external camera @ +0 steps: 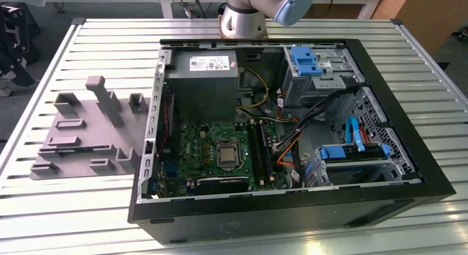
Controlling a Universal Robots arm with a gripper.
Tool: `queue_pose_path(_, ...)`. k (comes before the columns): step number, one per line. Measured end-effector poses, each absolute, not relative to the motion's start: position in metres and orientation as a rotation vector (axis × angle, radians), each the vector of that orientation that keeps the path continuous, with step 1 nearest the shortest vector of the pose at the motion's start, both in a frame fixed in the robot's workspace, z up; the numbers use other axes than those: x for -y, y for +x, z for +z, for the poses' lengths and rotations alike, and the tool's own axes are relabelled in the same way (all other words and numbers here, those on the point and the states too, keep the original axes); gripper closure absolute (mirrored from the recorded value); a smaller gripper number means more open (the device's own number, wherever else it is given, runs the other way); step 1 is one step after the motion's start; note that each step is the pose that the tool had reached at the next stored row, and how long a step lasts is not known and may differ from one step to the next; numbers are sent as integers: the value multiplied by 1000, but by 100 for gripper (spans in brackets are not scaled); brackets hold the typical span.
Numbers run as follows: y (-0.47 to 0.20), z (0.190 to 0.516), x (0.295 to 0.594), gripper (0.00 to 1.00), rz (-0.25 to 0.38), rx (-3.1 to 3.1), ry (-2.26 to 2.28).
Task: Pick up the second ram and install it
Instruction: 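Pick up the second ram and move it above second insertion slot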
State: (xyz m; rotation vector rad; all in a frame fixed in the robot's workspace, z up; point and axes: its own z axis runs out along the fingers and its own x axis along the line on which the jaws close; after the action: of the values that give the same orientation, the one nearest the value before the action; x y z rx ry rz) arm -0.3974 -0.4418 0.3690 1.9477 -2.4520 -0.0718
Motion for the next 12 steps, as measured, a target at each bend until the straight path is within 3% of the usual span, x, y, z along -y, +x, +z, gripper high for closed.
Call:
queue_pose_path(9,-397,368,442,89,-71,2396,2014)
queue_pose_path(12,-397,368,442,83,-71,2396,2014)
